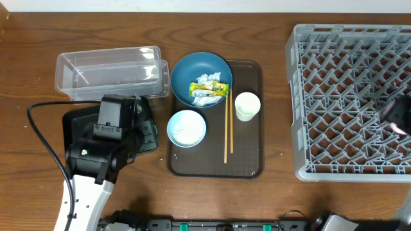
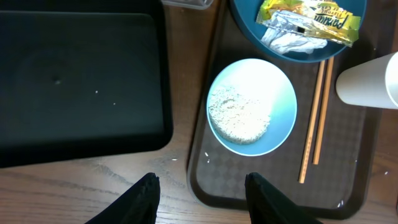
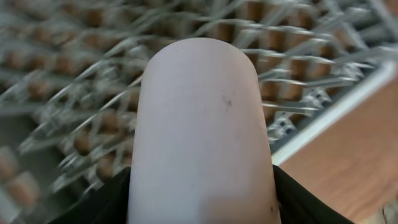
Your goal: Sort waste into correct bins and load items into the dishwasher rack
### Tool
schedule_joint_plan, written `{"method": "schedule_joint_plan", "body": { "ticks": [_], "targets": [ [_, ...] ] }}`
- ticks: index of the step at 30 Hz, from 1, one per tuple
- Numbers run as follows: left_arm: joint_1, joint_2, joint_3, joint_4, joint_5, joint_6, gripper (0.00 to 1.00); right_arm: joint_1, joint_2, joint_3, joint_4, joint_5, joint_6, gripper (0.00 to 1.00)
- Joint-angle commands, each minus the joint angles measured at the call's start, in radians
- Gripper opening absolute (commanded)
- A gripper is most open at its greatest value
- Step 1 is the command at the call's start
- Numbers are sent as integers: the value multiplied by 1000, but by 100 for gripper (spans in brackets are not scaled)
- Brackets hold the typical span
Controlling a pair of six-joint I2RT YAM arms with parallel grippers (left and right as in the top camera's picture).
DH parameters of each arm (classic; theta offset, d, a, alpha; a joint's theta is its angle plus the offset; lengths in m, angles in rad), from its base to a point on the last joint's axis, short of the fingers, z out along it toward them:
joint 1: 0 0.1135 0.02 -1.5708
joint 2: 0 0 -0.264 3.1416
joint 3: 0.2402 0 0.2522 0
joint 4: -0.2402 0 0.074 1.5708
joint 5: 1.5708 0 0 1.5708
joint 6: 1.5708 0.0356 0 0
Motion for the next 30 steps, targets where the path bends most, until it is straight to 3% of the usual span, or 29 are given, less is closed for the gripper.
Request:
{"method": "schedule_joint_plan", "body": {
  "ticks": [1,12,16,19,21,26,30],
  "targets": [
    [5,11,13,-7,-16,10,48,-65,42,28,30,78,74,1],
    [5,12,13,-17,-16,10,48,-174,210,27,78,77,125,2],
    [5,12,13,-17,-16,10,48,-180,259,27,81,77,125,20],
    [5,12,13,-16,-16,10,48,-180,276,27,95,58,125,60],
    [5,12,13,-16,-16,10,48,-180,276,29,112,14,124,74],
    [5,12,13,-17,-16,10,48,-179,254,66,114,-90,124,81],
    [5,12,13,-16,-16,10,48,-172,209,109,92,-179,114,80]
  ]
}}
